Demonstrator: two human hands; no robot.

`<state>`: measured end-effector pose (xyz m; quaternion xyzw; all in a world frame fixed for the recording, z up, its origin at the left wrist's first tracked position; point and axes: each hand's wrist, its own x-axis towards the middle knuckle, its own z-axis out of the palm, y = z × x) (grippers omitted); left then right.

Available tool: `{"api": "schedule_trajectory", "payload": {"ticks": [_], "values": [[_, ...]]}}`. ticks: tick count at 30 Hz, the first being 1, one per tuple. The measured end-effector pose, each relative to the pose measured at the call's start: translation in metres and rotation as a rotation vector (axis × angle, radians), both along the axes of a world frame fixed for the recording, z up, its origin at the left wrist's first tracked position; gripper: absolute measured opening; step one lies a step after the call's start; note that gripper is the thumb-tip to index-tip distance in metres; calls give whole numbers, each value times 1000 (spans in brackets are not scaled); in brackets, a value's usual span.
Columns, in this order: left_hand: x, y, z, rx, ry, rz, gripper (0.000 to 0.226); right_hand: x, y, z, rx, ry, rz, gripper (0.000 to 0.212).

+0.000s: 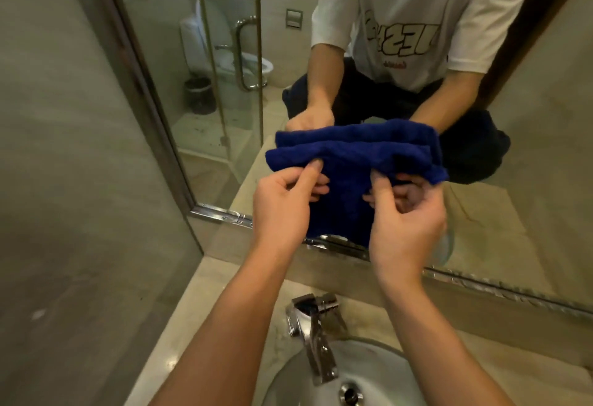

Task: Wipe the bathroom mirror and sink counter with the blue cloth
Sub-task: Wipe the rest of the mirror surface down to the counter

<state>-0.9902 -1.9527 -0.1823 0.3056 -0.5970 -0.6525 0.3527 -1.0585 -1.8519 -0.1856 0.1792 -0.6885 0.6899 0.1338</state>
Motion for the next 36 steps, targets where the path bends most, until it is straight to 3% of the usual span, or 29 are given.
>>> {"api": "schedule_trajectory", "payload": {"ticks": [9, 14, 22, 26, 31, 36], "values": [[35, -76, -11, -68, 7, 245, 30, 48, -95, -6, -89, -144, 141, 22], [47, -112, -21, -62, -6, 432, 32, 74, -136, -5, 2, -120, 286, 18], [39, -87, -23, -16, -4, 459, 20, 69, -120, -6, 71, -154, 289, 12], [33, -57, -24, -55, -51, 315, 6, 51, -85, -20, 45, -172, 189, 15], [30, -43, -27, -143, -66, 223, 9, 45, -69, -24, 22, -202, 113, 15], [40, -59, -33, -25, -54, 369, 14, 60, -97, -26, 24, -282, 182, 18]]}}
